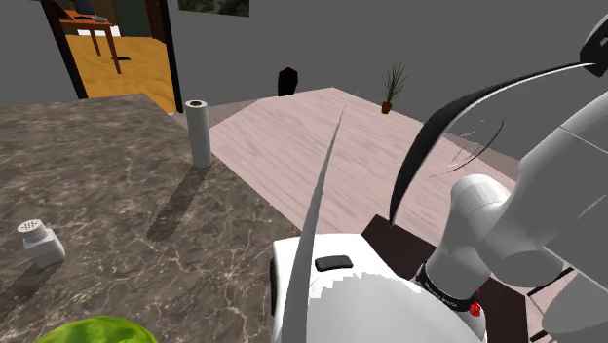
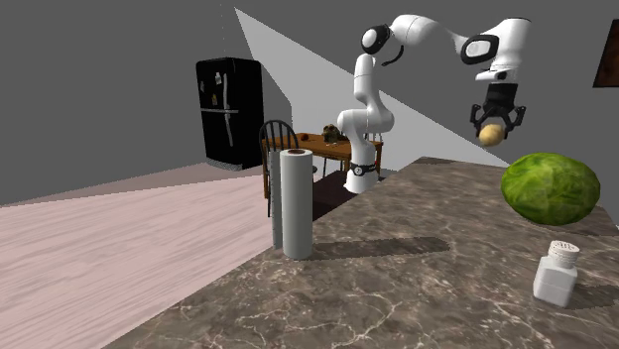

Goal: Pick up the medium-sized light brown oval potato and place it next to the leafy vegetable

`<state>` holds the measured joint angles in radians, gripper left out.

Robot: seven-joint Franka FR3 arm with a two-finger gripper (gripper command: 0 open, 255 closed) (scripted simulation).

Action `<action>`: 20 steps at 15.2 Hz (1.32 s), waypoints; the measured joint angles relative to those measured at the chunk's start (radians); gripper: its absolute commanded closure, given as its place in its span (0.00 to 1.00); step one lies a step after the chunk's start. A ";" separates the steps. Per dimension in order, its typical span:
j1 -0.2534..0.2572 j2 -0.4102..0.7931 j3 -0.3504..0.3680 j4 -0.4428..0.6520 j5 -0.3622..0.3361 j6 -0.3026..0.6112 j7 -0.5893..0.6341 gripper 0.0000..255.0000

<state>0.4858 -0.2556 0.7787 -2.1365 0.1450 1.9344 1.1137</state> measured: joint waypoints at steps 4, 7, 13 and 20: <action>-0.001 0.016 0.010 -0.044 -0.006 0.057 0.006 1.00; -0.003 0.031 0.021 -0.069 -0.014 0.094 0.017 1.00; -0.010 0.072 0.040 -0.126 -0.038 0.183 0.036 1.00; -0.019 0.138 0.068 -0.173 -0.088 0.280 0.081 1.00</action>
<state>0.4669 -0.1172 0.8468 -2.3097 0.0569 2.2140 1.1950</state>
